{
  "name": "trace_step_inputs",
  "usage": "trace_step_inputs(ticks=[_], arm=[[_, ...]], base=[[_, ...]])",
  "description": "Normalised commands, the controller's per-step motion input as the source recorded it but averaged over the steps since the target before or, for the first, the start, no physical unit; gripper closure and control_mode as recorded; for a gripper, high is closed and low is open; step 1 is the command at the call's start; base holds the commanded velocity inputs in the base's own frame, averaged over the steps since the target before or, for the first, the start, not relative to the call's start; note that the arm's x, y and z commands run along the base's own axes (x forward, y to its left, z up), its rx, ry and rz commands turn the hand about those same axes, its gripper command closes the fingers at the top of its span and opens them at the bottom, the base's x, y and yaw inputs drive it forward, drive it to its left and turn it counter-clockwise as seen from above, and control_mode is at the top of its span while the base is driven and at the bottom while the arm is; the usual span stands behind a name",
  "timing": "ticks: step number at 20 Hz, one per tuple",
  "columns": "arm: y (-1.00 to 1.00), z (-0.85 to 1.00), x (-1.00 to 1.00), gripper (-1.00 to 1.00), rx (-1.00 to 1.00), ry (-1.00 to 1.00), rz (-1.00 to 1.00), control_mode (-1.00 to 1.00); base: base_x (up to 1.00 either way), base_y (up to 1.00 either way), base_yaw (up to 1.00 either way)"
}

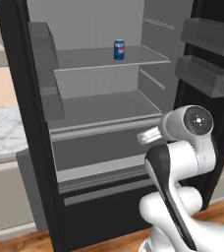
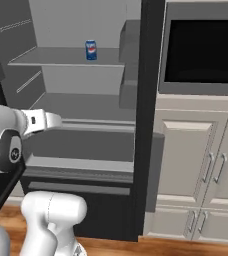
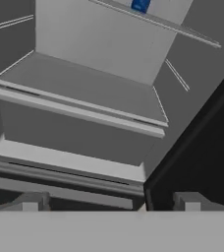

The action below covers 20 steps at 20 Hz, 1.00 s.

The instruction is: Open the fridge, grab two sodas, and place both sodas inside the bowl with ice on the dining counter.

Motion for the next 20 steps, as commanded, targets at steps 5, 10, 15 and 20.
trace_step_inputs(ticks=[5,10,15,20], arm=[[0.0,0.0,0.0,-1.0,0.0,0.0,0.0,1.0],[0.0,0.0,0.0,-1.0,0.0,0.0,0.0,1.0],[0.0,0.0,0.0,-1.0,0.0,0.0,0.0,1.0],[0.0,0.18,0.04,-1.0,0.0,-0.08,0.0,-1.0]], base=[[0.51,0.0,0.01],[0.82,0.0,0.0],[0.7,0.02,0.0],[0.01,0.02,0.01]])
